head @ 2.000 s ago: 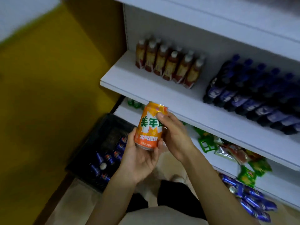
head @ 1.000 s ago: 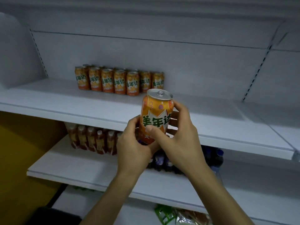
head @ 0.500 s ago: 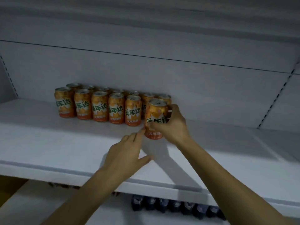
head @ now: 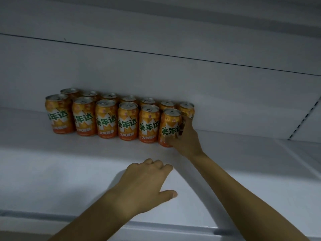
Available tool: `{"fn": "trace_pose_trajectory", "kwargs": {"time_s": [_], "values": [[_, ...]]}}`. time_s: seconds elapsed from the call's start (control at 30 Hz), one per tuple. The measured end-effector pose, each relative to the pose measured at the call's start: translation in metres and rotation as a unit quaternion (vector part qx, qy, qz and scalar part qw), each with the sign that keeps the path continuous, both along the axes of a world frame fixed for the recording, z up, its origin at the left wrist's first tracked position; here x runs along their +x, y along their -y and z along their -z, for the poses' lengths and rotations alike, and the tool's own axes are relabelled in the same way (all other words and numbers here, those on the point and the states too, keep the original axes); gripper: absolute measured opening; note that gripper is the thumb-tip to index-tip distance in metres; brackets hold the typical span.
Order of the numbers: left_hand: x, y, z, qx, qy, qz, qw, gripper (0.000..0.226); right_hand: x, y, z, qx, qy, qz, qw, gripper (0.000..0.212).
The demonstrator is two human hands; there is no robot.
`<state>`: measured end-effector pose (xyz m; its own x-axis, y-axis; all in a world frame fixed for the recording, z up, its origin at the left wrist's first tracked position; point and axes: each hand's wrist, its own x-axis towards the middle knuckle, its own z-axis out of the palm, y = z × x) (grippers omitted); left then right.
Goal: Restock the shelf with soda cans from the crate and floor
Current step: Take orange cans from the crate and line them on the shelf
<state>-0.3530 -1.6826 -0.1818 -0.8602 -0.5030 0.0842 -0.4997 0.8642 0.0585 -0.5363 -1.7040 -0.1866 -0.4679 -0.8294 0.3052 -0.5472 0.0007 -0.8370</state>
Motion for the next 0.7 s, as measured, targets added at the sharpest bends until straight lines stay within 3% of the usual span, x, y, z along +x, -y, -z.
{"fn": "trace_pose_trajectory", "kwargs": {"time_s": [0.3, 0.47, 0.57, 0.7], "values": [[0.000, -0.002, 0.001, 0.032, 0.015, -0.007, 0.999, 0.064, 0.005, 0.011, -0.005, 0.054, -0.054, 0.042, 0.996, 0.083], [0.006, 0.000, -0.012, 0.016, -0.014, -0.059, 0.998, 0.064, 0.018, -0.003, -0.024, 0.132, -0.097, 0.078, 0.983, 0.101], [0.018, 0.002, -0.027, -0.039, -0.025, -0.112, 0.993, 0.063, 0.031, -0.028, -0.040, 0.211, -0.195, 0.059, 0.956, 0.079], [0.040, -0.011, -0.048, -0.063, 0.004, -0.163, 0.985, 0.064, 0.048, -0.071, -0.066, 0.284, -0.347, -0.057, 0.892, 0.050]]}}
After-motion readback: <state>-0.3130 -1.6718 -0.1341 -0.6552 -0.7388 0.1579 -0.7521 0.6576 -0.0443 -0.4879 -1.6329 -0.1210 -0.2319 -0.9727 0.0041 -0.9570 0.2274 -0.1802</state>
